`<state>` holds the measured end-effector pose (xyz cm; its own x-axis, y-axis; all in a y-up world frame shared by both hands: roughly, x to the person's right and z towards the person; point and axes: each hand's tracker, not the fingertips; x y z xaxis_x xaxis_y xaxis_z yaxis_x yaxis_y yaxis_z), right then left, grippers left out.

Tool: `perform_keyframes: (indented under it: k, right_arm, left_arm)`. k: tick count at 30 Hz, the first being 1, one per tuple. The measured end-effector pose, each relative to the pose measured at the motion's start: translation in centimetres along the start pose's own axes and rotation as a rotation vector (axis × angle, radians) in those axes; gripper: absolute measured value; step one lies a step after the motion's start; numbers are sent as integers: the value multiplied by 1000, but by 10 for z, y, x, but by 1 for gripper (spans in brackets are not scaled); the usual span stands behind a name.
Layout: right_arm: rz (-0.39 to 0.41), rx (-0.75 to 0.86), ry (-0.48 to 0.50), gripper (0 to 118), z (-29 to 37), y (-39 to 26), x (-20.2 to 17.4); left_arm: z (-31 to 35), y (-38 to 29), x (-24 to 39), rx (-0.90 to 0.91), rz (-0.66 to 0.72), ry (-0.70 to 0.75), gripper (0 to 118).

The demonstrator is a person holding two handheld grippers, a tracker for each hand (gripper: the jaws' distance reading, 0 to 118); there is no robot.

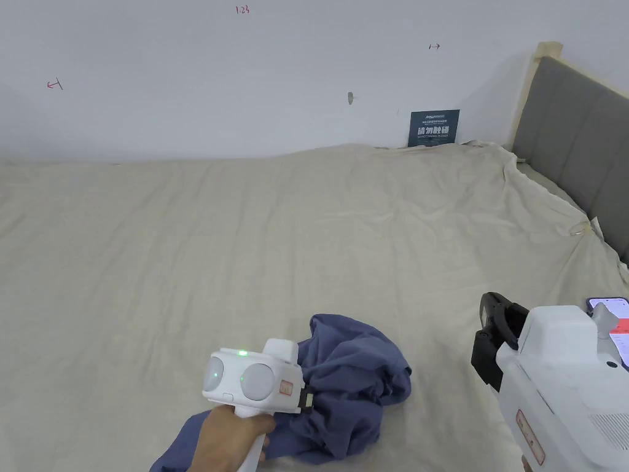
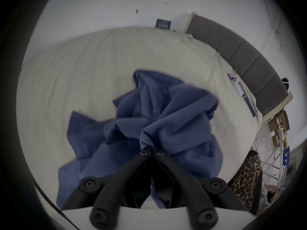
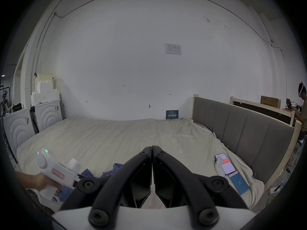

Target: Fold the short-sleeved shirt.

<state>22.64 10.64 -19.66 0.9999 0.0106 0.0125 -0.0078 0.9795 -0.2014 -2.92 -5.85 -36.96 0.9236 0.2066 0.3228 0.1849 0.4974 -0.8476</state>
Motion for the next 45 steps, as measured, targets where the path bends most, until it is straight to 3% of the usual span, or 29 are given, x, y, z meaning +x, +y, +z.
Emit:
perform_keyframes:
  k: [2, 5, 9, 11, 16, 20, 29, 31, 32, 36, 37, 39, 45]
  right_arm:
    - [3, -8, 4, 0, -4, -4, 0]
    - [11, -22, 11, 0, -6, -7, -2]
    - [15, -28, 17, 0, -8, -11, -1]
    - [11, -27, 19, 0, -7, -11, -1]
    - [4, -8, 23, 0, -6, -3, -3]
    - [8, 20, 25, 0, 1, 10, -11]
    - [18, 83, 27, 0, 10, 29, -21]
    - [20, 90, 25, 0, 11, 30, -22]
    - [21, 93, 25, 0, 11, 31, -23]
    - [32, 102, 29, 0, 13, 33, -26]
    - [37, 103, 29, 0, 13, 33, -27]
    - [41, 106, 30, 0, 13, 33, -28]
    - [38, 114, 27, 0, 14, 33, -28]
  left_arm:
    - [-15, -6, -2, -54, 21, 22, 3]
    - [-26, -16, -2, -71, 33, 88, 24]
    - [-5, -16, -7, 36, 88, 81, 80]
    - [14, -11, -13, 99, 137, 61, 93]
    - [88, 9, -20, 321, 207, 13, 94]
    - [154, 19, -17, 523, 166, 57, 94]
    - [240, 7, -20, 889, 44, 323, 93]
    - [246, -2, -21, 937, 22, 369, 87]
    - [247, -5, -23, 954, 13, 394, 81]
    - [247, -18, -25, 975, -6, 446, 18]
    - [247, -21, -25, 979, -13, 454, 10]
    - [247, -29, -26, 1008, -15, 465, 1]
    - [245, -44, -30, 1036, 4, 477, 0]
